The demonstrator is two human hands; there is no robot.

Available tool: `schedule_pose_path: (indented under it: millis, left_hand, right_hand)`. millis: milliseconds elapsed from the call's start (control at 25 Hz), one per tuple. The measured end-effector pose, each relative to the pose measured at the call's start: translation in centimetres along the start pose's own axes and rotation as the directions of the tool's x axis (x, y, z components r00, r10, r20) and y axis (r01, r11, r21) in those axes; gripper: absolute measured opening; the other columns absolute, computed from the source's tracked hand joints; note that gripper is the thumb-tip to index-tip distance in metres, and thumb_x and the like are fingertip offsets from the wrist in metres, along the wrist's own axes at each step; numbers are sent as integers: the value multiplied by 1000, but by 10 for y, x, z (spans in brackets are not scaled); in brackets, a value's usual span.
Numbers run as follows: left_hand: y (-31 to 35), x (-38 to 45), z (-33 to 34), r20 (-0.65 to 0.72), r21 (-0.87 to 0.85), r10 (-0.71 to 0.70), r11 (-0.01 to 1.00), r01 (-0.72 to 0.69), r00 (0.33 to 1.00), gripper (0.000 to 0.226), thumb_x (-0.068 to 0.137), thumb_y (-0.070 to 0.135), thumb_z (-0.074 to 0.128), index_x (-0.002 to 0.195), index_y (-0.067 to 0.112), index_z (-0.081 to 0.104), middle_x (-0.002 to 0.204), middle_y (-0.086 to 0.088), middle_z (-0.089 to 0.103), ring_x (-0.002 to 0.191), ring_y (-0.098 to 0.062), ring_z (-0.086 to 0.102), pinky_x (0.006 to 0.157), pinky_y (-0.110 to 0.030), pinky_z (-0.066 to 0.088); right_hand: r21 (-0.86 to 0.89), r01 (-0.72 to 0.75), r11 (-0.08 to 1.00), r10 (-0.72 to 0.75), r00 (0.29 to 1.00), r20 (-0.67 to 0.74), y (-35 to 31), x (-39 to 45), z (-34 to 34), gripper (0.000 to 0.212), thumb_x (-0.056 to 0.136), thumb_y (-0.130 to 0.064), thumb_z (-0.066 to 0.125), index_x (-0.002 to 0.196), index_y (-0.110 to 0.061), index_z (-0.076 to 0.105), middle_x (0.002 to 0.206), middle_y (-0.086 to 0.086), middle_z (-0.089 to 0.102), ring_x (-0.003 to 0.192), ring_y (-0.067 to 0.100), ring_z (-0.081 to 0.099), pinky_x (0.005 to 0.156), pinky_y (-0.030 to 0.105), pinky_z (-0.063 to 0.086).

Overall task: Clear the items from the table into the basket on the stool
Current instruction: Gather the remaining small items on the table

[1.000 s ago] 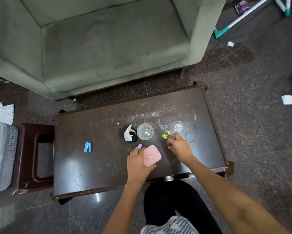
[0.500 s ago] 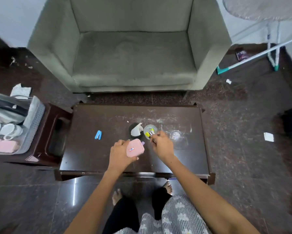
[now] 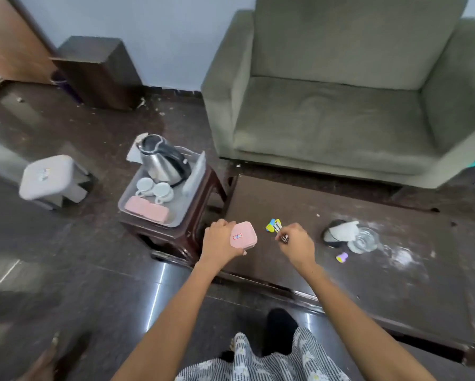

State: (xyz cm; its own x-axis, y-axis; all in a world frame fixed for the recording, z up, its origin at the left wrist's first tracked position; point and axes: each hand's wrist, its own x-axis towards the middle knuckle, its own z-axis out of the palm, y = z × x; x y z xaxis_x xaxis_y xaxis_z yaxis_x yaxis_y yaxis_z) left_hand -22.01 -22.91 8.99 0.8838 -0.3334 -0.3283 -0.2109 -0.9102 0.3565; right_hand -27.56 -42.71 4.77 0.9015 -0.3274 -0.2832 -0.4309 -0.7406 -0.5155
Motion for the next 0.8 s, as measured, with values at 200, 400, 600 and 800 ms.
schedule_pose_path:
  millis: [200,400,600,800]
  left_hand:
    - [-82,20,-33,-18,-32,-53,998,52,998,84,57,47,80,129,20,48,120,-6,53,114,-26,49,95,-37,36]
    - [-153,58,-64,16,14,-73,997,72,997,74,60,45,77,124,22,51,118,-5,54,111,-27,50,90,-36,36]
    - [-217,96,-96,58,60,-79,995,75,995,70,62,44,74,124,22,50,121,-4,53,112,-28,49,91,-37,35]
    - [-271,127,-113,73,6,-124,992,124,990,64,58,48,70,117,26,56,109,-4,57,104,-28,54,86,-38,41]
  right_hand:
    - [-48,118,992,-116,992,49,-90,32,41,11,76,-12,64,76,-21,70,106,-3,61,89,20,63,67,26,45]
    - [-69,147,987,-142,988,67,-156,79,75,12,76,-12,62,75,-21,69,105,-3,60,88,21,63,65,25,42]
    - [-103,153,983,-138,980,142,-212,121,106,16,77,-9,59,76,-21,68,109,-3,58,92,20,62,67,25,42]
    - [-144,150,978,-116,969,219,-259,152,139,16,77,-10,58,81,-21,69,110,-1,58,96,22,62,75,30,48]
